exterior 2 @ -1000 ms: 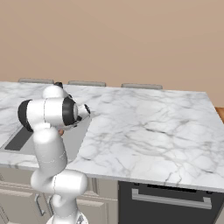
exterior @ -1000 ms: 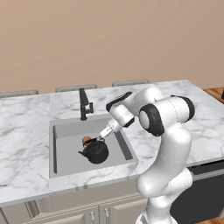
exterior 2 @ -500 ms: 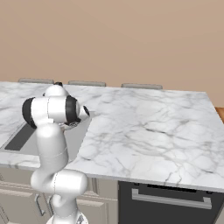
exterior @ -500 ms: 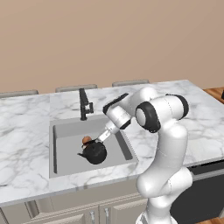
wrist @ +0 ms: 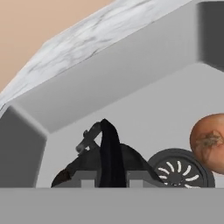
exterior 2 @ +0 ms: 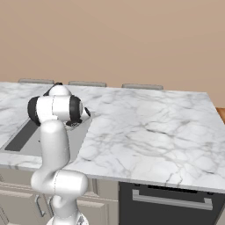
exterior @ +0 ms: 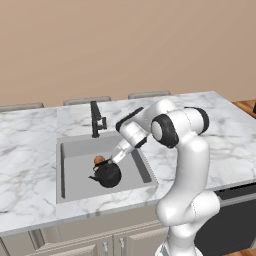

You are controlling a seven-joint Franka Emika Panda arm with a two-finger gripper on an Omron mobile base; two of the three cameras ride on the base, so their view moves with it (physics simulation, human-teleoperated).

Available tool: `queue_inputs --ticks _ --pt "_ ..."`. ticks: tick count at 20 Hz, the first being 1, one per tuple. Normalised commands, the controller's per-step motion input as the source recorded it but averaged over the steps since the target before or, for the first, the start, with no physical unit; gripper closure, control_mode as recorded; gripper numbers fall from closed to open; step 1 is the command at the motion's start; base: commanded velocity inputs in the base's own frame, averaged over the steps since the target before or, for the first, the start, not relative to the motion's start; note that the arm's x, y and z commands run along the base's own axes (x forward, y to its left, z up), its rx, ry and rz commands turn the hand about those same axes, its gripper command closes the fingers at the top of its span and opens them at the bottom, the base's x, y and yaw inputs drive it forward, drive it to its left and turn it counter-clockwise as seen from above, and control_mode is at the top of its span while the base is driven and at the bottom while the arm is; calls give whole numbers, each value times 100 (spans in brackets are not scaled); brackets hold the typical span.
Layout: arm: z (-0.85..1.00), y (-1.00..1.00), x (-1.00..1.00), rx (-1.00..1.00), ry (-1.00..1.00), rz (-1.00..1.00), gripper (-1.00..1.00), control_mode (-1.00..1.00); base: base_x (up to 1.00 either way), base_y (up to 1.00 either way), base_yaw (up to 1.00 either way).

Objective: Open the cabinet, pick the kettle from the cabinet, and place it in the sink.

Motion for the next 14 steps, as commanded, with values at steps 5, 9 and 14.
queue_inputs --ticks 5,9,14 --pt "-22 1 19 0 0 5 100 -100 0 0 0" --pt "-22 0 7 0 -6 8 100 -100 0 0 0" --pt "-16 0 -7 0 -13 11 100 -100 0 0 0"
